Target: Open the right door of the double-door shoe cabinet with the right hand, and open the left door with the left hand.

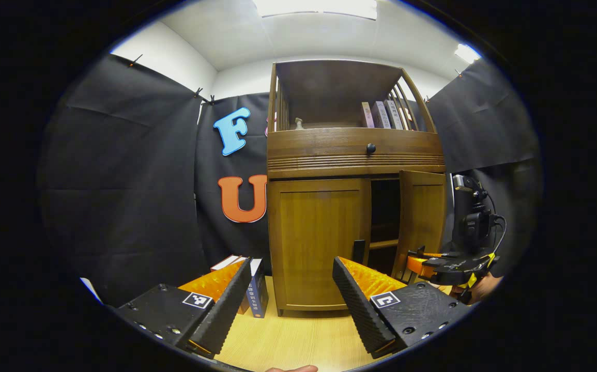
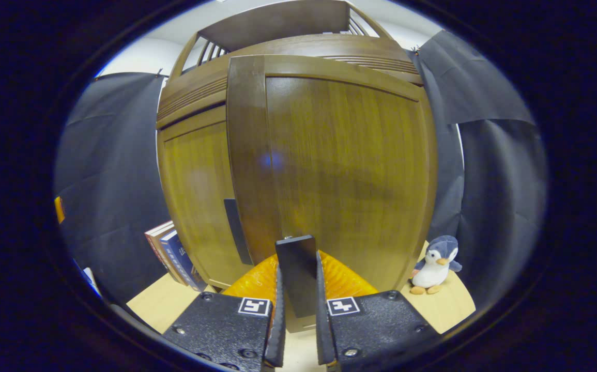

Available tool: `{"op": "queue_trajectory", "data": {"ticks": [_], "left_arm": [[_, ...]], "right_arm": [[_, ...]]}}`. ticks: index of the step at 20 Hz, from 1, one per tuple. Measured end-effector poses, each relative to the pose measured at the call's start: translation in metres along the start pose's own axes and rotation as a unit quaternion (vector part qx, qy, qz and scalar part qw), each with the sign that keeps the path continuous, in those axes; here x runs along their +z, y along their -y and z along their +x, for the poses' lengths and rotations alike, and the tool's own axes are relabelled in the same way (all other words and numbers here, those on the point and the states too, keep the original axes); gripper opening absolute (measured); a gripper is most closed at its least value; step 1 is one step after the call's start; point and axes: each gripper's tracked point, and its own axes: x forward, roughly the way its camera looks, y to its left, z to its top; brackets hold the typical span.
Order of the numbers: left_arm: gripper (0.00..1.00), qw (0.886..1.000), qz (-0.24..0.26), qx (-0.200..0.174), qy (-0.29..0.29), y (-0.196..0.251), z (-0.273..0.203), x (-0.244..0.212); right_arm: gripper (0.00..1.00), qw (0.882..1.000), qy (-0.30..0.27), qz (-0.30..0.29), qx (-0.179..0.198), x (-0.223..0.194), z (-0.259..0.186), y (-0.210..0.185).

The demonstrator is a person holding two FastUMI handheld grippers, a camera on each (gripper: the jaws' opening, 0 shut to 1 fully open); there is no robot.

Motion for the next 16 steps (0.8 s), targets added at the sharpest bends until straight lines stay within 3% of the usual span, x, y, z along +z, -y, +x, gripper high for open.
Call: {"op": "queue_trajectory", "data": {"ticks": [16], "left_arm": [[0.95,0.998,-0.003,-0.055,0.002,0.064,0.004,0.006]], "right_arm": [[0.24,1.000,0.000,0.008,-0.018,-0.016,-0.069,0.053]]}}
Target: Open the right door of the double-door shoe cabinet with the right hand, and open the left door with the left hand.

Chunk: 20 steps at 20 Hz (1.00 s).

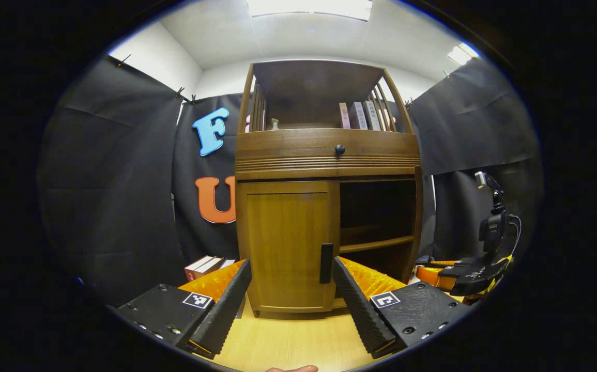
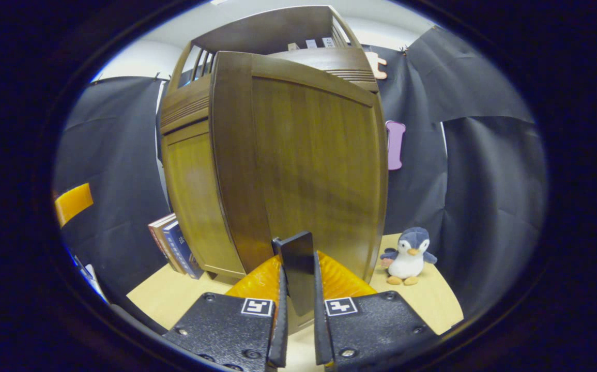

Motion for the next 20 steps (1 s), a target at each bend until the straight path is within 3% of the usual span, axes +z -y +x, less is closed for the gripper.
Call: {"op": "queue_trajectory", "data": {"ticks": [4,5,6,14,20], "left_arm": [[0.95,1.000,0.001,-0.014,0.000,0.017,0.007,0.001],[1.00,1.000,0.000,-0.018,0.000,0.022,0.009,0.001],[0.95,1.000,0.000,-0.023,-0.001,0.026,0.011,0.000],[0.95,0.998,-0.012,-0.065,-0.016,0.063,0.031,-0.005],[0.95,0.995,-0.015,-0.096,-0.028,0.092,0.047,-0.010]], "right_arm": [[0.23,1.000,0.003,0.005,-0.013,-0.003,-0.012,0.013],[0.22,1.000,0.004,0.006,-0.017,-0.003,-0.015,0.016],[0.22,1.000,0.006,0.006,-0.022,-0.003,-0.019,0.020],[0.16,0.999,0.016,-0.002,-0.043,-0.004,-0.032,0.044],[0.10,0.996,0.028,0.002,-0.084,-0.008,-0.039,0.074]]}}
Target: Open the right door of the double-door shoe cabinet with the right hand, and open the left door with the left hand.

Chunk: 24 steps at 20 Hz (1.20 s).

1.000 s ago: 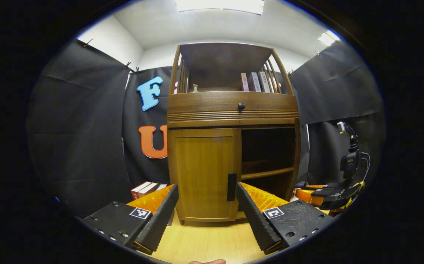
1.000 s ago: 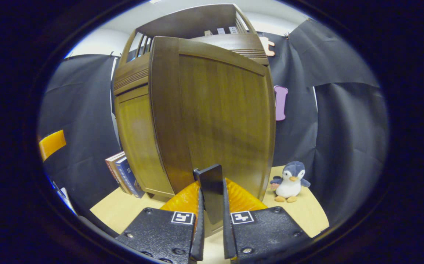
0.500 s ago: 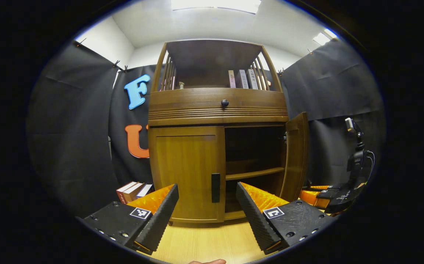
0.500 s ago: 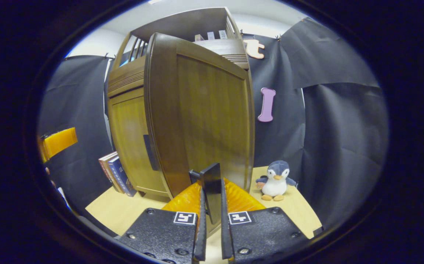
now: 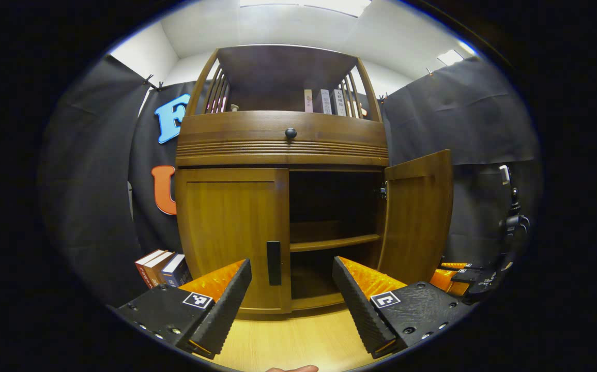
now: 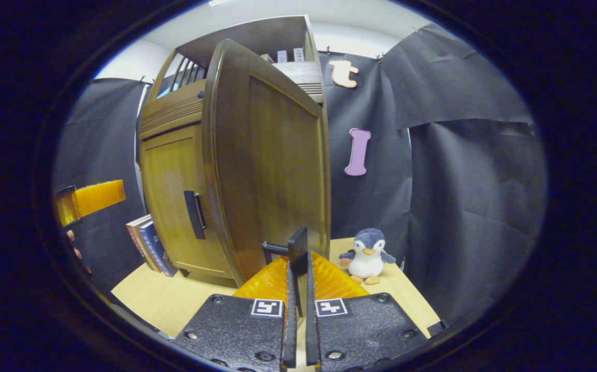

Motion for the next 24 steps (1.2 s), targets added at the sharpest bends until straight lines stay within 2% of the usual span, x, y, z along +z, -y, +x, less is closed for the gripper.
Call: {"op": "queue_trajectory", "data": {"ticks": [3,4,5,6,7,8,10,11,12,13,14,15,18,19,24], "left_arm": [[0.95,1.000,-0.002,-0.017,-0.003,0.014,0.008,0.000],[1.00,1.000,-0.002,-0.023,-0.004,0.018,0.010,0.000],[0.95,1.000,-0.002,-0.028,-0.003,0.022,0.013,0.000],[0.95,0.999,-0.002,-0.032,-0.002,0.024,0.015,0.002],[1.00,0.999,-0.002,-0.036,-0.002,0.027,0.018,0.001],[0.95,0.999,-0.002,-0.040,-0.005,0.030,0.020,0.000],[0.95,0.999,-0.005,-0.049,-0.012,0.036,0.025,-0.002],[0.95,0.999,-0.006,-0.051,-0.013,0.037,0.028,-0.002],[1.00,0.999,-0.006,-0.052,-0.014,0.037,0.032,-0.002],[0.95,0.998,-0.006,-0.053,-0.015,0.037,0.034,-0.002],[0.95,0.998,-0.007,-0.053,-0.016,0.036,0.038,-0.003],[1.00,0.998,-0.007,-0.052,-0.016,0.035,0.041,-0.003],[1.00,0.999,-0.015,-0.046,-0.024,0.029,0.051,-0.008],[0.95,0.998,-0.018,-0.045,-0.027,0.027,0.054,-0.009],[0.95,0.999,-0.013,-0.029,-0.038,0.013,0.082,-0.030]], "right_arm": [[0.07,1.000,-0.008,0.008,-0.027,-0.004,-0.006,0.028],[0.08,0.999,-0.008,0.014,-0.035,-0.003,-0.006,0.033],[0.07,0.999,-0.007,0.018,-0.042,-0.003,-0.007,0.039],[0.07,0.999,-0.009,0.021,-0.047,-0.004,-0.006,0.045],[0.05,0.998,-0.011,0.025,-0.048,-0.004,-0.007,0.050],[0.05,0.998,-0.013,0.033,-0.048,-0.003,-0.009,0.055],[0.01,0.998,-0.013,0.047,-0.043,-0.002,-0.008,0.060],[0.04,0.998,-0.014,0.049,-0.040,-0.003,-0.008,0.061],[0.04,0.998,-0.014,0.047,-0.038,-0.004,-0.008,0.062],[0.04,0.998,-0.014,0.046,-0.038,-0.003,-0.009,0.062],[0.04,0.998,-0.014,0.046,-0.038,-0.001,-0.009,0.062],[0.04,0.998,-0.015,0.045,-0.039,-0.001,-0.009,0.063],[0.04,0.998,-0.017,0.022,-0.049,-0.002,-0.014,0.070],[0.04,0.998,-0.017,0.014,-0.055,-0.002,-0.016,0.075],[0.04,0.996,-0.021,0.026,-0.081,-0.003,-0.028,0.098]]}}
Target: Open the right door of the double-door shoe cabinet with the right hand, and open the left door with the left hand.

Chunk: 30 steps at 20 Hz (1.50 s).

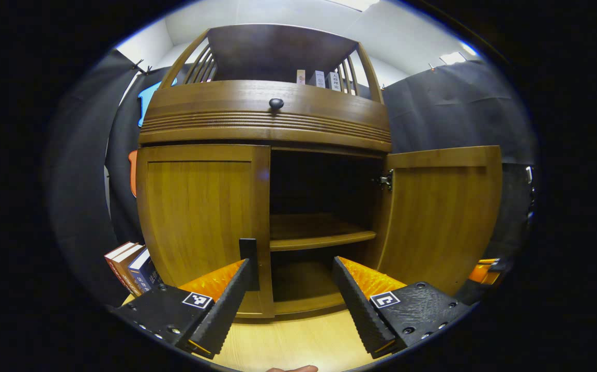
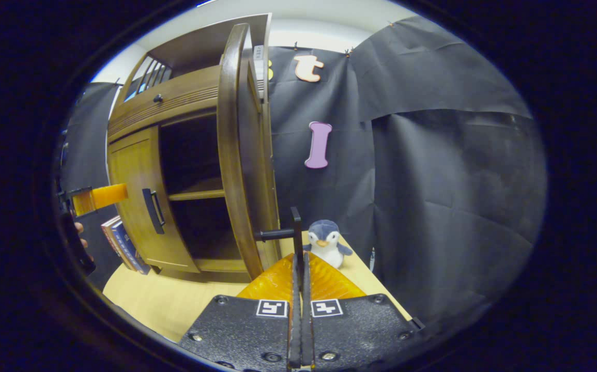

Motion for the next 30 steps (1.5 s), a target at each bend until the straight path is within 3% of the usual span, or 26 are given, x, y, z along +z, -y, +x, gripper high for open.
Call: {"op": "queue_trajectory", "data": {"ticks": [3,14,15,16,18,19,21,22,23,24,25,28,29,30], "left_arm": [[0.95,1.000,-0.005,0.009,-0.023,-0.012,0.019,-0.020],[0.94,0.997,-0.023,0.054,-0.058,-0.066,0.091,-0.056],[0.82,0.996,-0.025,0.059,-0.060,-0.070,0.095,-0.061],[0.94,0.996,-0.021,0.064,-0.060,-0.075,0.099,-0.066],[0.94,0.996,-0.013,0.065,-0.055,-0.081,0.108,-0.071],[1.00,0.997,-0.010,0.060,-0.049,-0.080,0.111,-0.070],[0.76,0.998,-0.005,0.054,-0.036,-0.080,0.118,-0.066],[0.97,0.997,0.000,0.063,-0.041,-0.084,0.122,-0.069],[0.74,0.996,0.000,0.068,-0.051,-0.086,0.122,-0.073],[0.83,0.996,-0.003,0.067,-0.053,-0.084,0.125,-0.075],[0.83,0.996,-0.002,0.067,-0.053,-0.084,0.129,-0.075],[0.61,0.996,-0.002,0.064,-0.054,-0.086,0.136,-0.079],[0.67,0.997,-0.002,0.062,-0.051,-0.086,0.133,-0.077],[0.67,0.997,-0.002,0.061,-0.049,-0.087,0.133,-0.076]], "right_arm": [[0.04,1.000,0.000,0.012,-0.014,0.000,-0.009,0.015],[0.04,0.999,0.031,0.006,-0.021,0.010,-0.054,0.006],[0.04,0.999,0.030,0.007,-0.022,0.009,-0.057,0.004],[0.04,0.999,0.030,0.007,-0.024,0.008,-0.060,0.004],[0.04,0.999,0.030,0.005,-0.024,0.007,-0.067,0.001],[0.04,0.999,0.031,0.002,-0.022,0.007,-0.071,-0.001],[0.04,0.999,0.030,-0.004,-0.022,0.006,-0.075,-0.004],[0.04,0.999,0.029,-0.007,-0.021,0.006,-0.075,-0.006],[0.07,0.999,0.028,-0.008,-0.020,0.006,-0.077,-0.007],[0.06,0.999,0.026,-0.008,-0.018,0.005,-0.077,-0.009],[0.07,1.000,0.025,-0.009,-0.017,0.005,-0.077,-0.010],[0.10,1.000,0.024,-0.013,-0.015,0.004,-0.078,-0.014],[0.12,1.000,0.023,-0.014,-0.016,0.004,-0.078,-0.013],[0.13,1.000,0.022,-0.012,-0.013,0.004,-0.079,-0.015]]}}
